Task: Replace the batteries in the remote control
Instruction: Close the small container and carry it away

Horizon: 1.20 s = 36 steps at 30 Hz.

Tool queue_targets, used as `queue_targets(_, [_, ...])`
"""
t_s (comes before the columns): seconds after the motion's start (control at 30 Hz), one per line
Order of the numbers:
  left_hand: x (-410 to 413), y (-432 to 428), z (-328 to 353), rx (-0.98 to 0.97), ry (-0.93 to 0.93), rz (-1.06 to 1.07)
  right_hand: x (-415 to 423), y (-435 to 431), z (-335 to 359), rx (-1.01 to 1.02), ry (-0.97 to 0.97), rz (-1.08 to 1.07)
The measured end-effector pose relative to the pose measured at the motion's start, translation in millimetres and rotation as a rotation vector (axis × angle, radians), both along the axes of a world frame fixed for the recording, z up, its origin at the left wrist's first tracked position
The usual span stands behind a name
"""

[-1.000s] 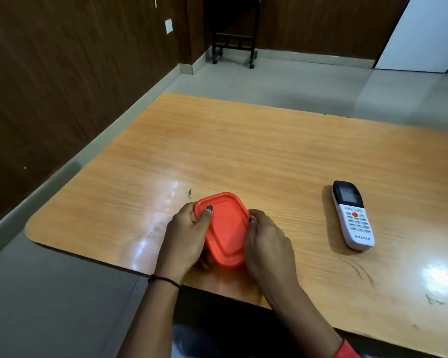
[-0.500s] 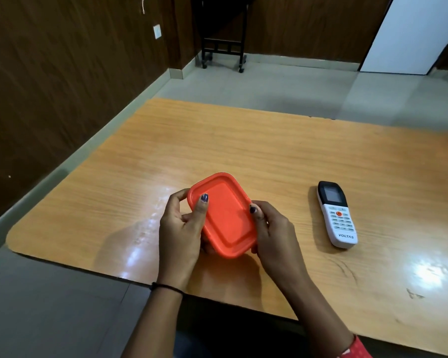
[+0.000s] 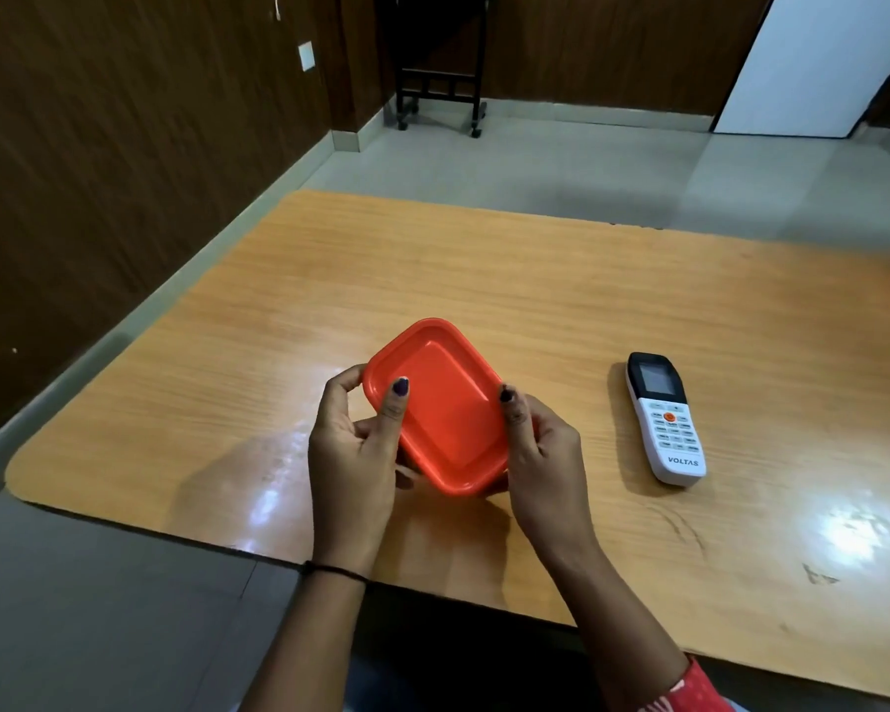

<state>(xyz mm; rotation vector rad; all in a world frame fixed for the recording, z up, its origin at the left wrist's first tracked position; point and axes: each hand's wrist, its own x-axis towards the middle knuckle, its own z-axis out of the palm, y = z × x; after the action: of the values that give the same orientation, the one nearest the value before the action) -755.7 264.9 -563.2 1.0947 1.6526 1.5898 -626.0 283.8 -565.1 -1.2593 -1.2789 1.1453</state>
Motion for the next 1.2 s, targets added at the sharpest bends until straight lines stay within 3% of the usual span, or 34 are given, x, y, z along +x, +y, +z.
queue_targets(0.2, [-16, 6, -6, -0.101, -0.151, -0.181, 19, 9, -2, 0.209, -0.362, 0.200])
queue_targets(0.27, [-16, 2, 0, -0.092, -0.231, -0.221, 19, 7, -2, 0.212, -0.293, 0.219])
queue_targets(0.33, [-13, 0, 6, -0.049, -0.331, -0.183, 15, 3, 0, 0.196, -0.066, 0.161])
queue_targets(0.4, [-7, 1, 8, -0.032, -0.428, -0.118, 7, -3, 3, 0.102, 0.149, 0.083])
queue_targets(0.47, [-3, 3, 8, -0.031, -0.474, -0.068, -2, -10, 3, 0.013, 0.224, 0.024])
queue_targets(0.8, [5, 1, 10, -0.020, -0.521, -0.067, -5, -9, -1, 0.057, 0.124, -0.172])
queue_targets(0.93, [-3, 1, 7, -0.020, -0.466, -0.015, -7, -8, -6, -0.002, 0.092, -0.079])
queue_targets(1.07, [-24, -9, 16, -0.060, -0.471, -0.004, -16, -21, -7, 0.076, -0.131, 0.053])
queue_targets(1.2, [-56, -29, 15, -0.074, -0.493, 0.088, -37, -34, -11, 0.117, -0.232, 0.146])
